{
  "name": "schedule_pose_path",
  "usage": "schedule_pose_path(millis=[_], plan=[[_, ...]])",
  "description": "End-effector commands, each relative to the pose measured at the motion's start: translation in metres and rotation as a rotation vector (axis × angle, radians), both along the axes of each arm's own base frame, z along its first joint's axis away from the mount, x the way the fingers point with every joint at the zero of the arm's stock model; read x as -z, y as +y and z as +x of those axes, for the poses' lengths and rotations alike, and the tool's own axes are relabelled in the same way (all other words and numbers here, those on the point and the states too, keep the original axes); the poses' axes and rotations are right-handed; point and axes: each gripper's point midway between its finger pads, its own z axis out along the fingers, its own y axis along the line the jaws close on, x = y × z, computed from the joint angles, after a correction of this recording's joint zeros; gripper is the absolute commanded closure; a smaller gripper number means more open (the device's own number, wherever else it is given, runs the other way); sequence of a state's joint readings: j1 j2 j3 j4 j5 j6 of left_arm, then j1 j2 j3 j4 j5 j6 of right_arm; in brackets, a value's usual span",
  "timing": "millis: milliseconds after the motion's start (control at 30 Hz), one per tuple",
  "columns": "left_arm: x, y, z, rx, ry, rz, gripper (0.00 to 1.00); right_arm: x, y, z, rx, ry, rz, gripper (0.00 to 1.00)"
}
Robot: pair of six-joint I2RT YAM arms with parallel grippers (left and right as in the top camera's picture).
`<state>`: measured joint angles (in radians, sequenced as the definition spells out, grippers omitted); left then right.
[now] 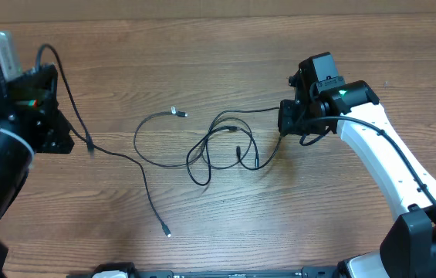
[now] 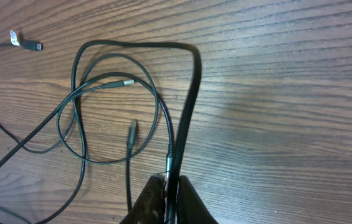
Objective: Untangle cables
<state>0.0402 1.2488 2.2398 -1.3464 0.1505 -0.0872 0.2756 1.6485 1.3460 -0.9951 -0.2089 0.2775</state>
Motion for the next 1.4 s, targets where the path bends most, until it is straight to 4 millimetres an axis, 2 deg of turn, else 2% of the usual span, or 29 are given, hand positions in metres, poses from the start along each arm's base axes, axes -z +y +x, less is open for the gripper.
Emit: schedule_pose_path(millis=[0,167,267,300,333,367,400,433,533,733,967,1067,1200,1367], plan=[[0.029,0.024,0.015,-0.155,0.132,-0.024,0.96,0.003,-0.002,0.002,0.021,0.003,-0.006,0.93],[0.084,0.063,0.029,-0.423,0.368,-0.022,0.95,0.001,-0.001,0.008,0.041,-0.017,0.008,0.89],[0.114,0.072,0.045,-0.488,0.481,-0.007,0.96,0.0,0.001,0.012,0.041,-0.032,0.013,0.86],[0.127,0.073,0.054,-0.488,0.526,0.002,0.95,0.0,0.001,0.013,0.04,-0.036,0.013,0.81],[0.138,0.073,0.061,-0.488,0.565,0.009,0.96,0.0,0.001,0.013,0.04,-0.035,0.013,0.7],[0.15,0.073,0.067,-0.487,0.606,0.012,0.96,0.0,0.001,0.013,0.04,-0.034,0.013,0.5],[0.163,0.073,0.072,-0.491,0.651,0.016,0.96,0.0,0.001,0.012,0.039,-0.034,0.013,0.2],[0.179,0.073,0.077,-0.499,0.71,0.019,0.96,0.001,0.001,0.012,0.039,-0.033,0.013,0.0],[0.209,0.075,0.084,-0.507,0.824,0.047,0.96,0.001,0.001,0.013,0.039,-0.034,0.012,0.0],[0.262,0.101,0.095,-0.663,0.985,0.073,0.96,0.0,-0.002,0.017,0.048,-0.054,-0.008,0.0],[0.317,0.149,0.097,-0.827,1.107,0.0,0.95,0.0,-0.002,0.017,0.048,-0.053,-0.008,0.0],[0.336,0.173,0.089,-0.893,1.159,-0.034,0.96,0.0,-0.002,0.017,0.048,-0.053,-0.007,0.0],[0.365,0.204,0.068,-1.054,1.221,-0.136,0.96,0.0,-0.002,0.017,0.048,-0.053,-0.007,0.0],[0.408,0.202,0.046,-1.032,1.34,-0.247,0.96,0.0,-0.002,0.017,0.048,-0.053,-0.007,0.0]])
